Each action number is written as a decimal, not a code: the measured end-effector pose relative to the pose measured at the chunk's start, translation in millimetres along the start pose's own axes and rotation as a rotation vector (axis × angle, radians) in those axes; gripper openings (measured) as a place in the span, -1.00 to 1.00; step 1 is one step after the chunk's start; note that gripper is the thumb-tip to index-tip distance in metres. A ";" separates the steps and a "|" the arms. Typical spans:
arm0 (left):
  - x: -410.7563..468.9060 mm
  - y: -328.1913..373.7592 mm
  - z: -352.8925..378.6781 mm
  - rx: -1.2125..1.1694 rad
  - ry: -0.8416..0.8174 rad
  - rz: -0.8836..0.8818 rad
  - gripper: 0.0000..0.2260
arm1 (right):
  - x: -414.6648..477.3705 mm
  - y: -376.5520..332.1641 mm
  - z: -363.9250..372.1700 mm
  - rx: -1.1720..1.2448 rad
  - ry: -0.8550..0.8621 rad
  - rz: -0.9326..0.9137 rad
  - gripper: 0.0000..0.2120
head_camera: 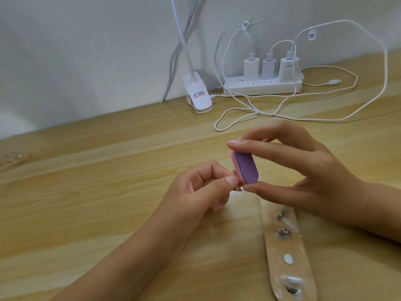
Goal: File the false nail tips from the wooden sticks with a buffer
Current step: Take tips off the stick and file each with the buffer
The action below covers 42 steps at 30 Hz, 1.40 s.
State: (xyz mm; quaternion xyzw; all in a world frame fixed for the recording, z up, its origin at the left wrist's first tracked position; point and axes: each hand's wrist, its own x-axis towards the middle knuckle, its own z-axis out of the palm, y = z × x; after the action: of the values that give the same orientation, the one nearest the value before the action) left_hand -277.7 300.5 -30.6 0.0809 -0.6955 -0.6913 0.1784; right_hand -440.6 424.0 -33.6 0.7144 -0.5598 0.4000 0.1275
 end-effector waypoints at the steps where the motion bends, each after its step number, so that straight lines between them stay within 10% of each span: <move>1: 0.1 0.1 -0.3 -0.002 -0.002 -0.001 -0.91 | 0.0 0.3 -0.1 0.002 0.002 0.010 -0.58; 34: -2.3 0.1 6.2 0.086 0.008 0.013 -0.90 | -0.7 -3.0 2.0 0.143 -0.068 0.069 -0.59; 42: -1.2 -3.4 3.4 -0.017 0.074 0.005 -0.91 | 1.2 15.5 -4.1 0.440 0.066 0.455 -0.66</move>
State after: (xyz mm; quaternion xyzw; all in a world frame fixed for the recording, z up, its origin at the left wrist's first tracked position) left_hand -278.3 304.0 -34.0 0.1030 -0.6827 -0.6934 0.2065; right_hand -456.3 420.5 -34.2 0.5681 -0.6009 0.5526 -0.1046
